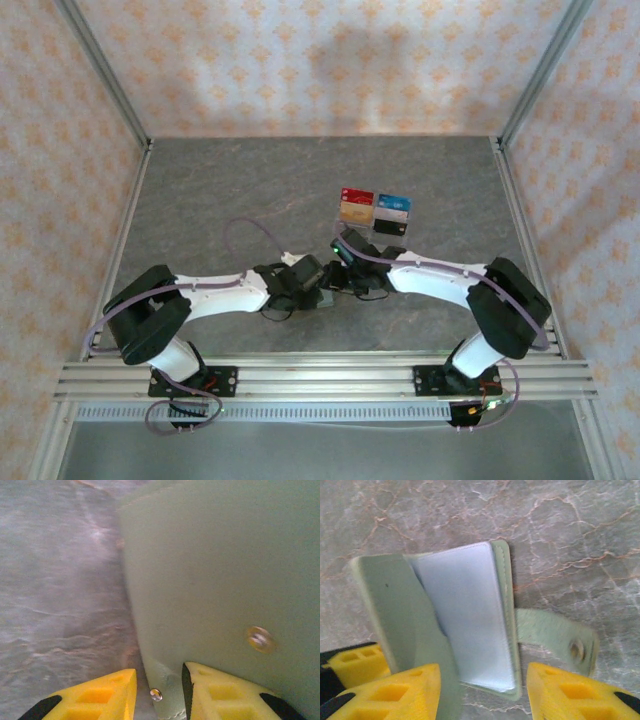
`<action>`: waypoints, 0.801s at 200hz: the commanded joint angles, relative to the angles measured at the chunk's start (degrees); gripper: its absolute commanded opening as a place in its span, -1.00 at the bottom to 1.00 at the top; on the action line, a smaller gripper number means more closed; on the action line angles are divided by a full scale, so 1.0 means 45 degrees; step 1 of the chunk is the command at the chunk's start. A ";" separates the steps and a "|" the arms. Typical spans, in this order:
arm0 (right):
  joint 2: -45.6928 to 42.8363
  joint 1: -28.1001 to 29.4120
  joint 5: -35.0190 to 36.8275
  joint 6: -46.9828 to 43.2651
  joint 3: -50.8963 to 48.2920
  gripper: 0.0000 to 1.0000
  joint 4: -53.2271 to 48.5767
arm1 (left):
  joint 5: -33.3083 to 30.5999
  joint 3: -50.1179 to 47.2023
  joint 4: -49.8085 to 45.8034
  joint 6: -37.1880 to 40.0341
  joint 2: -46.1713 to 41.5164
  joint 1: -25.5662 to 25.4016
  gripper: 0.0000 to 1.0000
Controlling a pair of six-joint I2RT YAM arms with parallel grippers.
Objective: Put the credit cards into the card holder
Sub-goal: Open the card holder at the bottom-center of the table.
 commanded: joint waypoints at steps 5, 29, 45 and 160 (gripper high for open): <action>-0.0398 0.0059 -0.0546 -0.0098 -0.0155 0.01 0.0627 | 0.0721 0.0647 0.0481 0.0229 -0.0451 -0.0375 -0.36; -0.0290 0.0041 -0.0803 -0.0156 -0.0196 0.02 0.0872 | 0.0270 0.0725 -0.0085 0.0013 -0.0719 -0.0371 -0.35; -0.0124 0.0029 -0.1018 -0.0157 -0.0197 0.01 0.1061 | -0.0118 0.0601 -0.0535 -0.0262 -0.1004 -0.0373 -0.35; 0.0507 0.0386 -0.1177 -0.0552 0.0358 -0.17 0.0893 | -0.2115 -0.0546 -0.4061 -0.2531 -0.4172 -0.0326 -0.25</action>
